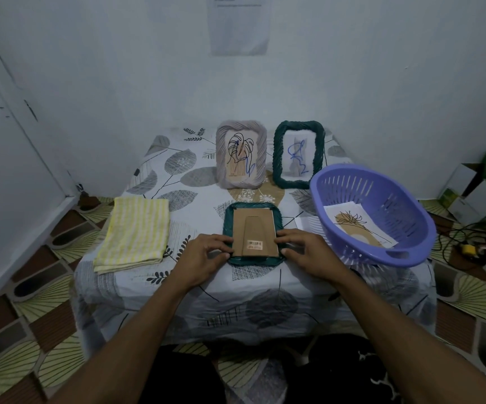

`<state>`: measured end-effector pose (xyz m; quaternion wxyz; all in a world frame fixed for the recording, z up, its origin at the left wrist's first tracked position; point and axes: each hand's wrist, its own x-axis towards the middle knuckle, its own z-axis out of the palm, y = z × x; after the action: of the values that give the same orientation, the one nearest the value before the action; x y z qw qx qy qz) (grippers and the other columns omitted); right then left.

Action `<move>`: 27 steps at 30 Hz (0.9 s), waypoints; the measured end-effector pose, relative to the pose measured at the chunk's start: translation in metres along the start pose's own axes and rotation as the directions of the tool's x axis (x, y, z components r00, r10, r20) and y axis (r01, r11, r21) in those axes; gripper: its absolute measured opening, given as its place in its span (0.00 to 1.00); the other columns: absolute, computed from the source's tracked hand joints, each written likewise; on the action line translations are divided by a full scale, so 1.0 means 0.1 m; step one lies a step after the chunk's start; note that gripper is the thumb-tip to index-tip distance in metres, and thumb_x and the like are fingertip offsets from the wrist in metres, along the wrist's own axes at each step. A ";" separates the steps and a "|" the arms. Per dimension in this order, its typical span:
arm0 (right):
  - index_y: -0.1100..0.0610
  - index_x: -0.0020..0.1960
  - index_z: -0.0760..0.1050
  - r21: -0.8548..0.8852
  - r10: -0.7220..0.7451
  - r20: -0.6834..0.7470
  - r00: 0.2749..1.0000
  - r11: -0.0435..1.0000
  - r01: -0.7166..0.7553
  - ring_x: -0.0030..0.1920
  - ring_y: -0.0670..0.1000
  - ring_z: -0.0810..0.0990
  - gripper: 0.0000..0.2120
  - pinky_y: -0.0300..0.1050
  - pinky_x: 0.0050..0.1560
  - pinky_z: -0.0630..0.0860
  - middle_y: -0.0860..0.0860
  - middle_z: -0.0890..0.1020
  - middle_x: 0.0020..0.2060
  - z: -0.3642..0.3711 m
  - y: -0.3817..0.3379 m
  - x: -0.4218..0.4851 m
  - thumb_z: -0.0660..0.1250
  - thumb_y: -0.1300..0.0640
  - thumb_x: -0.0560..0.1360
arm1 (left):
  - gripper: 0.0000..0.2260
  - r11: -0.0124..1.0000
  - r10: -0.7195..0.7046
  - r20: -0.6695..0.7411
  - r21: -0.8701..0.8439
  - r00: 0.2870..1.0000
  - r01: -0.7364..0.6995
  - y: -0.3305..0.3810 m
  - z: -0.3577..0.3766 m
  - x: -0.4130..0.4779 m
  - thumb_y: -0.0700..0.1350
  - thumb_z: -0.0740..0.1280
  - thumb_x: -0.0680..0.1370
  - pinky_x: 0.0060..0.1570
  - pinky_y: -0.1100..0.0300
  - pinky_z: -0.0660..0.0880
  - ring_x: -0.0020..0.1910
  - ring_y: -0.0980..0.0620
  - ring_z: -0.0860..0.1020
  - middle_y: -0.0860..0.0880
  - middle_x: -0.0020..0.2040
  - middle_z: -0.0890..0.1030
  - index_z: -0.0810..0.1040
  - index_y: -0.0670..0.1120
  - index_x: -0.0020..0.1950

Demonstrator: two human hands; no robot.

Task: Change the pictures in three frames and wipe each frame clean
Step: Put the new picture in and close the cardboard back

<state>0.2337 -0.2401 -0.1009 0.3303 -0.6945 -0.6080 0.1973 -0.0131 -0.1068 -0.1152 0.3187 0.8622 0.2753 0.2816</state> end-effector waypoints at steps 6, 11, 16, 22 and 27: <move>0.55 0.61 0.80 0.027 0.031 0.013 0.999 0.999 -0.031 0.64 0.47 0.75 0.17 0.45 0.69 0.70 0.49 0.77 0.65 -0.01 -0.02 0.00 0.73 0.60 0.72 | 0.07 1.000 0.005 -0.020 -0.026 1.000 -0.006 0.01 0.01 -0.01 0.38 0.73 0.73 0.58 0.62 0.71 0.54 0.59 0.76 0.53 0.56 0.82 0.85 0.45 0.49; 0.53 0.61 0.80 0.011 0.034 0.029 0.999 0.999 -0.035 0.64 0.47 0.75 0.20 0.45 0.68 0.70 0.50 0.77 0.66 -0.03 -0.06 0.00 0.76 0.56 0.70 | 0.07 0.998 0.048 -0.029 0.034 0.998 -0.047 -0.02 0.02 -0.02 0.39 0.72 0.73 0.58 0.57 0.73 0.54 0.56 0.76 0.52 0.56 0.82 0.85 0.46 0.50; 0.56 0.59 0.81 -0.127 -0.013 -0.003 1.000 0.992 0.013 0.57 0.45 0.77 0.17 0.29 0.59 0.71 0.52 0.80 0.62 -0.02 -0.20 -0.01 0.74 0.55 0.71 | 0.07 0.996 0.046 -0.015 0.076 0.999 -0.045 0.00 0.01 -0.02 0.44 0.70 0.73 0.56 0.51 0.73 0.54 0.50 0.77 0.54 0.56 0.82 0.85 0.48 0.49; 0.52 0.58 0.82 -0.085 0.027 -0.018 0.999 0.996 -0.029 0.52 0.37 0.76 0.13 0.32 0.55 0.74 0.49 0.80 0.62 -0.06 -0.15 -0.03 0.67 0.61 0.75 | 0.18 0.977 0.008 0.109 0.211 0.994 -0.031 0.06 0.02 0.01 0.47 0.61 0.74 0.56 0.57 0.69 0.56 0.50 0.72 0.51 0.61 0.77 0.82 0.49 0.60; 0.54 0.58 0.82 -0.155 0.036 0.080 0.996 0.988 -0.023 0.62 0.45 0.76 0.20 0.28 0.59 0.65 0.49 0.79 0.63 -0.12 -0.13 0.07 0.60 0.71 0.75 | 0.20 0.975 -0.031 0.129 0.222 0.991 0.002 0.08 0.03 0.02 0.48 0.59 0.73 0.57 0.59 0.67 0.57 0.50 0.70 0.50 0.62 0.74 0.80 0.48 0.63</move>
<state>0.2333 -0.2354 -0.0827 0.2475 -0.7180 -0.6242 0.1830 -0.0079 -0.1118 -0.1112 0.2407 0.9067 0.2903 0.1889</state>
